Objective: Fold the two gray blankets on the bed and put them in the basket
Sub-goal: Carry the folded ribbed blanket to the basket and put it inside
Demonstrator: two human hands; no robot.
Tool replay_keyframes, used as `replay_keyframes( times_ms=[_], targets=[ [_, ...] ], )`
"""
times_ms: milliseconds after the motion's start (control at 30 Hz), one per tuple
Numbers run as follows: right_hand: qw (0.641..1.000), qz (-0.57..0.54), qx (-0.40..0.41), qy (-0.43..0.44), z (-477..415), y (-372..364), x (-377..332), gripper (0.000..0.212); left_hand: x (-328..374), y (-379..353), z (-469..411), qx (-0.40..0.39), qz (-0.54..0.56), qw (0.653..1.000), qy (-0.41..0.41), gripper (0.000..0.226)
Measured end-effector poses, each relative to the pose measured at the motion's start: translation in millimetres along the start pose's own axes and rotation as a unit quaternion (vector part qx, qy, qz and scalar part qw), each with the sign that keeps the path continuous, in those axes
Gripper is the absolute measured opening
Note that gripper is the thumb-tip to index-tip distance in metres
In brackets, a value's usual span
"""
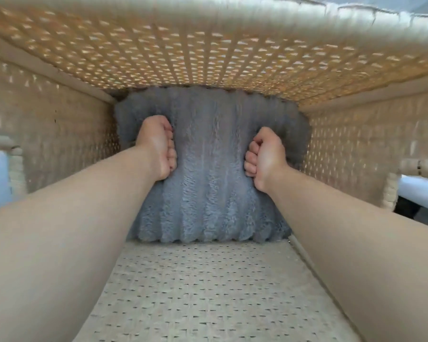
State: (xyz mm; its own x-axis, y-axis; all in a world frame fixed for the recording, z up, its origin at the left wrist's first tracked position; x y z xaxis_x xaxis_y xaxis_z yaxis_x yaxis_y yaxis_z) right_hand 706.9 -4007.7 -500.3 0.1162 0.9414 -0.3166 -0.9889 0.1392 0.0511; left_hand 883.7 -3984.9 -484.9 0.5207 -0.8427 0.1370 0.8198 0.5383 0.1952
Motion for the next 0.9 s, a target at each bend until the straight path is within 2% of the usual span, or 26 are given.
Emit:
replay_keyframes(
  times_ms=[167, 300, 400, 433, 467, 533, 567, 600, 633, 700, 767, 867, 900],
  targets=[
    [0.999, -0.005, 0.042, 0.022, -36.0, -7.7, -4.0, 0.035, 7.7, -15.9, -30.9, 0.018, 0.029, 0.999, -0.035, 0.038],
    [0.995, 0.009, 0.083, 0.060, -22.2, -11.2, -8.7, 0.034, 7.2, -12.0, -15.5, 0.022, 0.047, 0.996, -0.071, 0.036],
    [0.985, 0.096, 0.114, 0.092, 10.3, -10.7, -20.3, 0.033, 4.0, -2.9, 18.2, 0.021, -0.006, 0.992, -0.121, 0.033],
    [0.975, 0.155, 0.116, 0.112, 20.9, -10.1, -24.8, 0.034, 3.7, 1.5, 30.6, 0.029, -0.064, 0.983, -0.168, 0.034],
    [0.961, 0.216, 0.112, 0.133, 31.8, -9.0, -29.1, 0.035, 3.6, 7.2, 44.5, 0.055, -0.164, 0.956, -0.236, 0.034],
    [0.914, 0.350, 0.087, 0.185, 55.5, -2.9, -34.9, 0.031, -0.5, 17.8, 71.9, 0.081, -0.356, 0.852, -0.375, 0.022],
    [0.878, 0.416, 0.067, 0.228, 66.1, 2.3, -36.6, 0.021, -4.2, 22.3, 84.5, 0.064, -0.421, 0.800, -0.423, 0.013],
    [0.838, 0.472, 0.043, 0.270, 75.4, 8.4, -37.6, 0.016, -8.1, 27.2, 94.2, 0.051, -0.468, 0.757, -0.453, 0.025],
    [0.801, 0.519, 0.020, 0.296, 83.3, 15.2, -37.9, 0.038, -11.9, 32.6, 99.6, 0.046, -0.516, 0.717, -0.466, 0.051],
    [0.743, 0.588, -0.012, 0.319, 94.1, 28.2, -41.0, 0.096, -11.8, 44.8, 101.7, 0.061, -0.612, 0.648, -0.450, 0.106],
    [0.688, 0.659, -0.029, 0.301, 96.4, 36.0, -42.3, 0.134, -9.2, 54.9, 94.3, 0.047, -0.690, 0.601, -0.401, 0.140],
    [0.589, 0.764, -0.105, 0.241, 84.6, 39.8, -31.9, 0.155, -12.7, 60.1, 70.4, -0.007, -0.769, 0.556, -0.317, 0.153],
    [0.572, 0.781, -0.125, 0.219, 79.6, 38.0, -29.4, 0.158, -11.5, 59.2, 62.7, -0.019, -0.782, 0.551, -0.290, 0.155]
  ],
)
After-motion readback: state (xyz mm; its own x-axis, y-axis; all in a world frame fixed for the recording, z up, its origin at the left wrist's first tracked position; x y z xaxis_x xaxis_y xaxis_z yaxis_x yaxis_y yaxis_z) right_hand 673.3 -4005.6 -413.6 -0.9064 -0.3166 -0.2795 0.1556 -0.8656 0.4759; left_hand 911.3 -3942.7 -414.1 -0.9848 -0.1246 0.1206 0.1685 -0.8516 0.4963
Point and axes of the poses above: each hand's wrist, its own z-axis away from the middle knuckle, its own y-axis out of the back of the hand, x = y × z, the point moved 2 cm from there along -z, towards the middle knuckle, and after that the axes turned 3 degrees about y, right-handed, at the moved point
